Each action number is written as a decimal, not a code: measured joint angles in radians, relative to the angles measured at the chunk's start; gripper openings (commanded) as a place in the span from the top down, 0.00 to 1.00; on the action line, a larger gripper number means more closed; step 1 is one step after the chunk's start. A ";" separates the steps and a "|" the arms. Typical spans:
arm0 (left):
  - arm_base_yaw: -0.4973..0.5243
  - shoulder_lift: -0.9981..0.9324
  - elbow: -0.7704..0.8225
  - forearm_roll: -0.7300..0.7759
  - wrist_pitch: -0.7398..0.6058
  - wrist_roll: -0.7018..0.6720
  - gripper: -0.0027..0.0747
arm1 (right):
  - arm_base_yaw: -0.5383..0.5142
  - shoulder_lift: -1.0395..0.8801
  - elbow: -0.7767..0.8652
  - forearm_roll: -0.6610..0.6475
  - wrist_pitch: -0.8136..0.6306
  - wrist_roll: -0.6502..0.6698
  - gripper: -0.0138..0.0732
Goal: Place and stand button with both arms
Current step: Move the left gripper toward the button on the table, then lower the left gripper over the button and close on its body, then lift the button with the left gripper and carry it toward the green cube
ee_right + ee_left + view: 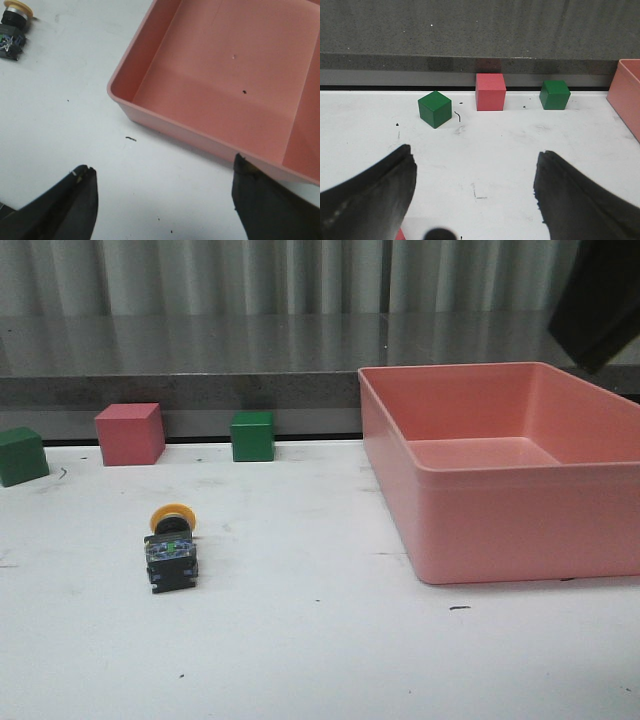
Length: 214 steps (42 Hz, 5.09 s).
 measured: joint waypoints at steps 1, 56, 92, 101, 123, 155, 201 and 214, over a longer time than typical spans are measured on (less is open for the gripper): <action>0.000 0.000 0.000 -0.002 0.000 0.000 0.33 | 0.000 -0.016 0.008 0.000 0.000 0.000 0.18; -0.012 0.536 -0.428 -0.267 0.405 0.264 0.33 | 0.000 -0.266 0.136 0.001 0.038 -0.002 0.18; -0.347 1.192 -0.783 0.031 0.552 -0.308 0.30 | 0.000 -0.266 0.136 0.002 0.038 -0.008 0.18; -0.347 1.289 -0.792 0.033 0.546 -0.391 0.23 | 0.000 -0.266 0.136 0.002 0.038 -0.008 0.18; -0.348 1.445 -0.825 -0.062 0.355 -0.452 0.23 | 0.000 -0.266 0.136 0.002 0.038 -0.008 0.18; -0.348 1.573 -0.897 -0.065 0.358 -0.471 0.28 | 0.000 -0.266 0.136 0.002 0.038 -0.006 0.18; -0.334 1.473 -0.898 -0.046 0.375 -0.272 0.60 | 0.000 -0.266 0.136 0.002 0.038 -0.006 0.18; -0.288 1.263 -0.824 -0.048 0.250 -0.120 0.60 | 0.000 -0.266 0.136 0.002 0.038 -0.010 0.18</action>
